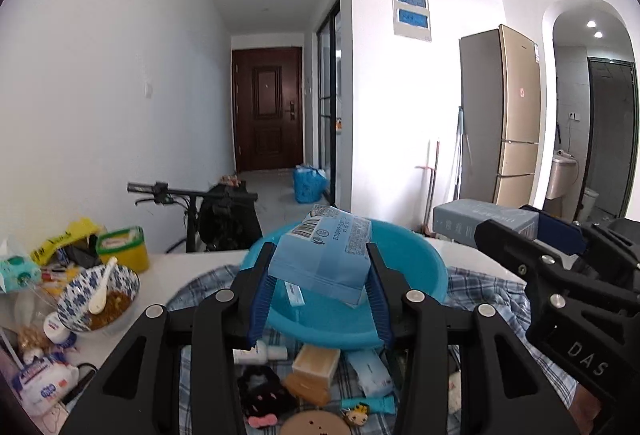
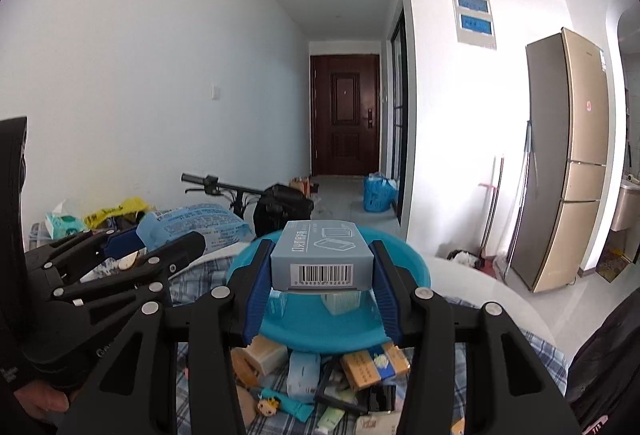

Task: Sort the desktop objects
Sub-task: 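Lift both held items and carry them over the turquoise basin, then lower both held items down into the turquoise basin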

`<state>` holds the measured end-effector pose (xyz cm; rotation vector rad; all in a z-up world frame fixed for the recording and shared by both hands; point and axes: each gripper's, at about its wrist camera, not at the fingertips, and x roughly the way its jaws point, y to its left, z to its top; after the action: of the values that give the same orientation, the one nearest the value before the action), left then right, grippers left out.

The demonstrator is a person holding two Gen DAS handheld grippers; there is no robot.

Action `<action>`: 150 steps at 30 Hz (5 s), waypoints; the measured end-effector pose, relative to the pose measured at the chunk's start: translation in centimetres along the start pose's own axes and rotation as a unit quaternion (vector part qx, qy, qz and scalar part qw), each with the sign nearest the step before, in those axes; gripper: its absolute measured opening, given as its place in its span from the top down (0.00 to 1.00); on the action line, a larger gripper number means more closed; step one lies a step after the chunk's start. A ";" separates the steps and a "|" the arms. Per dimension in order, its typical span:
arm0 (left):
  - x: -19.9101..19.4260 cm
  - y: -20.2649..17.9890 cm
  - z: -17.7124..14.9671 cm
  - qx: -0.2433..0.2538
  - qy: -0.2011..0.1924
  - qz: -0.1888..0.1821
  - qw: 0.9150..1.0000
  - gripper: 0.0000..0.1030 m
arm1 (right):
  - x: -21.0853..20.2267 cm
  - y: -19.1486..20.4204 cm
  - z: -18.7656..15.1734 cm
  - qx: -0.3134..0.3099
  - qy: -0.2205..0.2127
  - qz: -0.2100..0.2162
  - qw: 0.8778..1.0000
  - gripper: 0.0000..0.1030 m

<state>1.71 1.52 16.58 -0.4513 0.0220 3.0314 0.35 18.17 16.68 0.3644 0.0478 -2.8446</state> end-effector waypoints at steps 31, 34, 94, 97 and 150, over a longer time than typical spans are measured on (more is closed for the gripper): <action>-1.7 0.4 4.9 -0.014 -0.077 -0.017 0.997 0.56 | -3.1 -0.3 4.8 0.007 -0.114 -0.012 0.993 0.56; -1.5 0.6 5.6 -0.020 -0.086 -0.019 0.996 0.56 | -3.4 -0.3 5.7 0.006 -0.129 -0.018 0.991 0.56; 14.2 2.0 8.0 -0.061 -0.060 -0.024 0.996 0.56 | 10.6 -3.2 7.3 0.010 -0.075 -0.001 0.997 0.56; 16.4 1.8 7.5 -0.056 -0.026 -0.010 0.998 0.56 | 12.4 -3.3 7.0 0.003 -0.053 -0.013 0.998 0.56; 34.6 4.8 -2.3 -0.086 0.254 0.007 0.963 0.56 | 28.7 -7.9 -1.7 0.067 0.209 0.015 0.976 0.56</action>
<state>-30.97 -0.75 4.29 -1.2315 -0.2080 2.8493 -28.17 18.34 7.79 0.9773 -0.0668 -2.6978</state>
